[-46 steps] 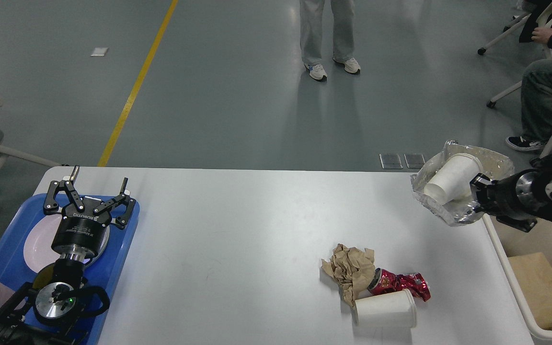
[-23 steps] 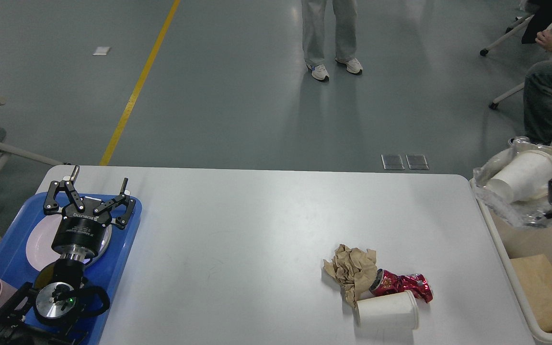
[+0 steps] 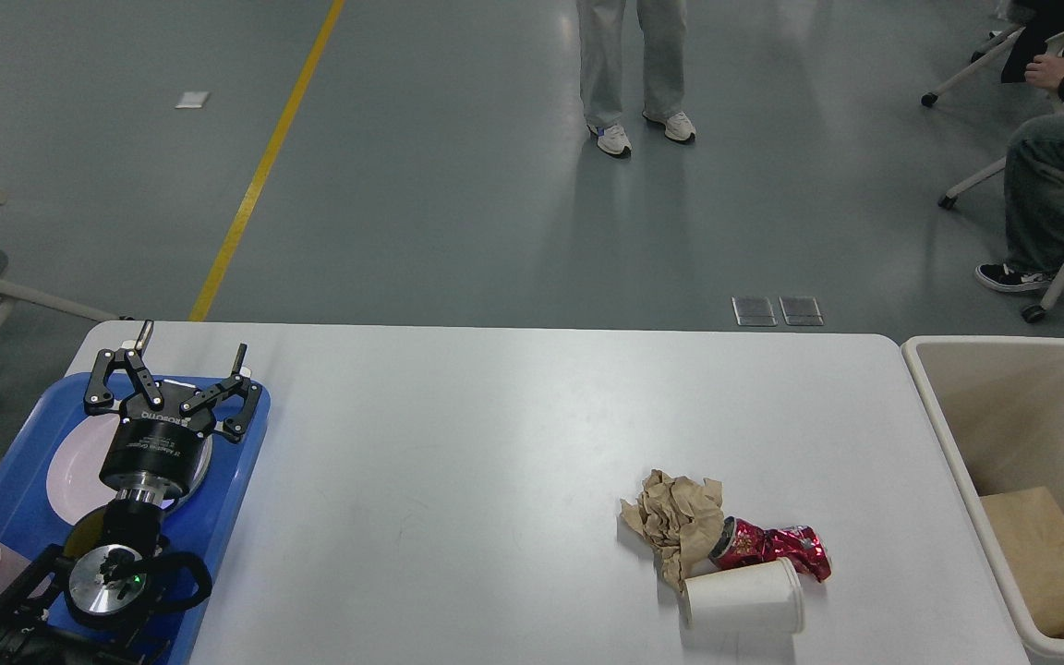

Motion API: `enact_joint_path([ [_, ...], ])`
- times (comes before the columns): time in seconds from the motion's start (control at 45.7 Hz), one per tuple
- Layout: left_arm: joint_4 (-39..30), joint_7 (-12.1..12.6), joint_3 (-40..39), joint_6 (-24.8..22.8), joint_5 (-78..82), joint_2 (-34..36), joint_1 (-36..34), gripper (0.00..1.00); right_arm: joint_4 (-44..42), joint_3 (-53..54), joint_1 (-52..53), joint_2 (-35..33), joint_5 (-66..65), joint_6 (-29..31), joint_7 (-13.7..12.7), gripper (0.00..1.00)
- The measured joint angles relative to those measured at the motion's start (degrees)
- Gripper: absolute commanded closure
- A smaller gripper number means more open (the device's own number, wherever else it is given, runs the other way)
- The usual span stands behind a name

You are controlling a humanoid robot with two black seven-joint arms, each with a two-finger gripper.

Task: Tidy desktop
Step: 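Drop the foil wrapper into the bin and open the right gripper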

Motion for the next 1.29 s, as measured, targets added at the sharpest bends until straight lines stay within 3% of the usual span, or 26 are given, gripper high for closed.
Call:
enact_joint_path([
  [0.197,0.0,0.0,0.0,0.0,0.01,0.0,-0.01,0.04,-18.05,7.32,-18.28,10.67,-0.02,-0.57,-0.52,1.0],
  [0.416,0.0,0.0,-0.01,0.04,0.0,0.0,-0.09,0.04,-39.79,7.46,-34.05,25.02,-0.21,-1.55,-0.68,1.0],
  [0.547,0.0,0.0,-0.04,0.04,0.01,0.0,-0.09,0.04,-48.64,7.31,-39.9,30.71,-1.37,-5.01,-0.85,1.0],
  [0.766,0.0,0.0,-0.07,0.04,0.0,0.0,-0.09,0.04,-50.21,7.25,-42.29,33.13,-2.38,-9.99,-1.16,1.0],
  [1.291,0.0,0.0,-0.07,0.04,0.0,0.0,-0.09,0.04,-50.27,7.34,-44.71,34.28,-2.66,-10.38,-1.9,1.0],
])
